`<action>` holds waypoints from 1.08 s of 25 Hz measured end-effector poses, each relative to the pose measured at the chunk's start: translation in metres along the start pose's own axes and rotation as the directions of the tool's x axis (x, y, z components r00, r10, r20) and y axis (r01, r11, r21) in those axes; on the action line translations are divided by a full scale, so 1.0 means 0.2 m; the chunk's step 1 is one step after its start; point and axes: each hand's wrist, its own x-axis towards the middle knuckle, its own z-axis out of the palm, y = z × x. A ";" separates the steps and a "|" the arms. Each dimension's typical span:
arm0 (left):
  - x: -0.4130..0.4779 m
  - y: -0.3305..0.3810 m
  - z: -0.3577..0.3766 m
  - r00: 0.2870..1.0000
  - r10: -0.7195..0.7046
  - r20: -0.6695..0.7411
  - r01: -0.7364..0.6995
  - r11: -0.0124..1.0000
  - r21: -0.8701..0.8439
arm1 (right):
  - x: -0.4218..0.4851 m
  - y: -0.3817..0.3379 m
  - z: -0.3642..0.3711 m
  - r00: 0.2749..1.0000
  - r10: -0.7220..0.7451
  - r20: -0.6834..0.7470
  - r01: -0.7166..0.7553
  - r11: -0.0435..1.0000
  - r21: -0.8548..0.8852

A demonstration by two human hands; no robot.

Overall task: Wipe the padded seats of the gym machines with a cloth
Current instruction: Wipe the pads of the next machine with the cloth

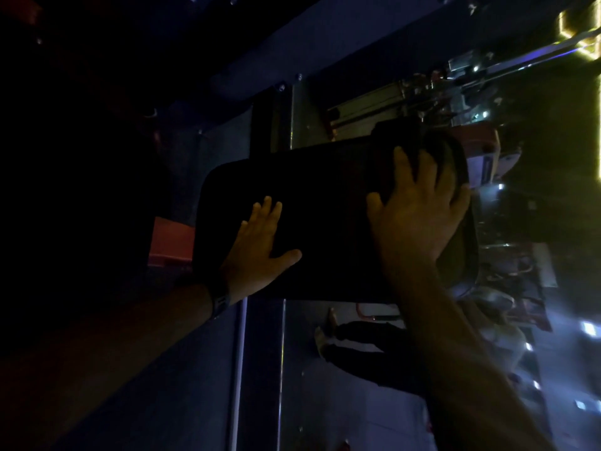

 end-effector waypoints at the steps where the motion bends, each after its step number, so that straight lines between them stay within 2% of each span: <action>1: 0.01 0.02 0.00 1.000 -0.018 -0.012 0.018 0.999 -0.027 | -0.09 -0.01 0.03 1.000 0.005 -0.014 -0.005 1.000 -0.005; 3: 0.01 0.04 0.01 0.999 -0.041 -0.019 0.040 0.997 -0.060 | -0.31 -0.11 0.11 0.992 -0.120 0.039 0.122 0.991 -0.051; 5: -0.03 0.07 0.01 1.000 -0.004 -0.001 0.004 0.998 -0.070 | -0.50 -0.21 0.19 0.956 -0.271 0.110 0.276 0.961 -0.032; 7: -0.10 0.13 0.01 0.998 0.057 0.028 -0.054 0.994 -0.093 | -0.59 -0.24 0.23 0.951 -0.285 0.118 0.283 0.959 0.030; 10: -0.19 0.24 0.00 0.995 0.014 0.102 -0.004 0.995 -0.102 | -0.65 -0.15 0.17 0.977 -0.200 0.074 0.189 0.974 0.125; 13: -0.20 0.43 0.00 0.981 0.072 0.178 -0.095 0.988 0.125 | -0.66 0.04 0.08 0.998 0.050 -0.023 -0.045 0.980 0.195; 14: -0.19 0.51 0.01 0.973 0.082 0.217 -0.120 0.978 0.170 | -0.65 0.11 0.04 0.990 0.140 -0.033 -0.129 0.964 0.232; 17: -0.16 0.78 0.00 0.955 0.049 0.292 -0.073 0.995 0.074 | -0.60 0.27 -0.08 0.932 0.361 0.017 -0.341 0.864 0.371; 19: -0.13 0.93 0.00 0.953 0.028 0.303 -0.058 0.994 0.089 | -0.56 0.33 -0.14 0.891 0.452 0.048 -0.423 0.785 0.453; 22: -0.06 1.09 -0.02 0.939 0.018 0.343 -0.088 0.978 0.190 | -0.51 0.38 -0.18 0.868 0.482 0.120 -0.471 0.725 0.502; 24: -0.03 1.16 0.00 0.923 0.012 0.385 -0.107 0.969 0.225 | -0.45 0.42 -0.18 0.870 0.442 0.221 -0.486 0.690 0.537; 27: 0.00 1.20 0.07 0.909 0.015 0.417 -0.145 0.949 0.281 | -0.35 0.50 -0.14 0.900 0.339 0.274 -0.432 0.619 0.656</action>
